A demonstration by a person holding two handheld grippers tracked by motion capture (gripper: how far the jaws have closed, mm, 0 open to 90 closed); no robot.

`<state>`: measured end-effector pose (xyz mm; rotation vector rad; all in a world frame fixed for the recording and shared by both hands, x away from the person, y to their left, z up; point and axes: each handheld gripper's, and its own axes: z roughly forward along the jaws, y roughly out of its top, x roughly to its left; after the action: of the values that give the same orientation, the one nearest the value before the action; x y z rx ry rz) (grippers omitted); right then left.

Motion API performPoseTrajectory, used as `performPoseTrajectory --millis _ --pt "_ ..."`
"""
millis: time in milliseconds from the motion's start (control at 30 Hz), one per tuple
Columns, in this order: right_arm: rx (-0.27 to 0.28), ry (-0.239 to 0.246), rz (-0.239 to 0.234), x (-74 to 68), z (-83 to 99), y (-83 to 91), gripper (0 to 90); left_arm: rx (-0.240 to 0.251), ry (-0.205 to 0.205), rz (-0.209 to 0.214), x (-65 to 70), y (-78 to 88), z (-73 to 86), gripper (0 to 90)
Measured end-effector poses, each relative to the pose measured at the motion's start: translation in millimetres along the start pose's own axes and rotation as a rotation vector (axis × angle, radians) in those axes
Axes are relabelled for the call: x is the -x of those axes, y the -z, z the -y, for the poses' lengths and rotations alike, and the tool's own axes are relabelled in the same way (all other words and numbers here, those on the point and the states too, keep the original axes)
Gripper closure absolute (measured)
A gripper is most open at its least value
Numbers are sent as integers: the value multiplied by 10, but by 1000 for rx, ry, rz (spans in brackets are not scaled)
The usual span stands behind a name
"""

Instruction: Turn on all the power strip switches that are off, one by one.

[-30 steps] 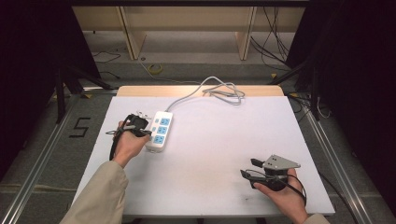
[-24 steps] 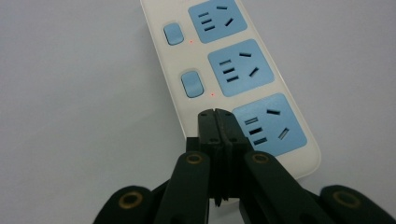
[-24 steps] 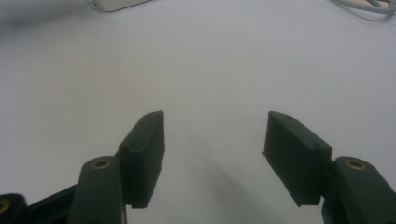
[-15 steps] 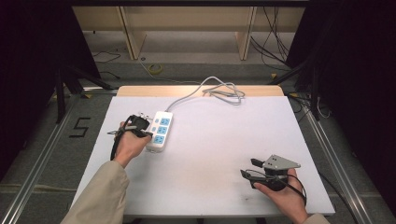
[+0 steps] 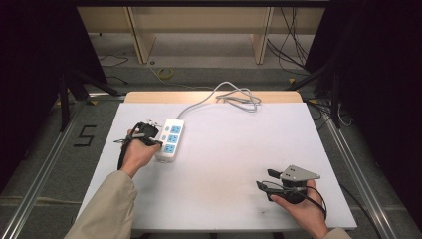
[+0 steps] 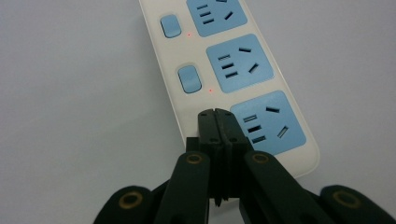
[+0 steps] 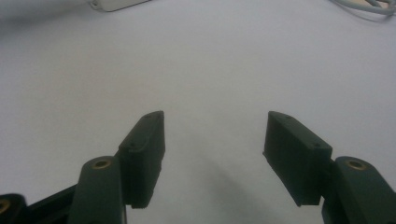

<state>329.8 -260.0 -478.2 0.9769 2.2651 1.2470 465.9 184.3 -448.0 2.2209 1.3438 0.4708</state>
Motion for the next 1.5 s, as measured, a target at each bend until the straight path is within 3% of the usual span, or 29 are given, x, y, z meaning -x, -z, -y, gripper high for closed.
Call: performPoseTrajectory --millis 733,1500 --pt "-2 5 -2 -5 -1 -4 392 -13 -55 -29 53 -20 -10 898" --pt "-7 6 -1 -8 1 -12 392 -46 -65 -24 51 -41 -65 900"
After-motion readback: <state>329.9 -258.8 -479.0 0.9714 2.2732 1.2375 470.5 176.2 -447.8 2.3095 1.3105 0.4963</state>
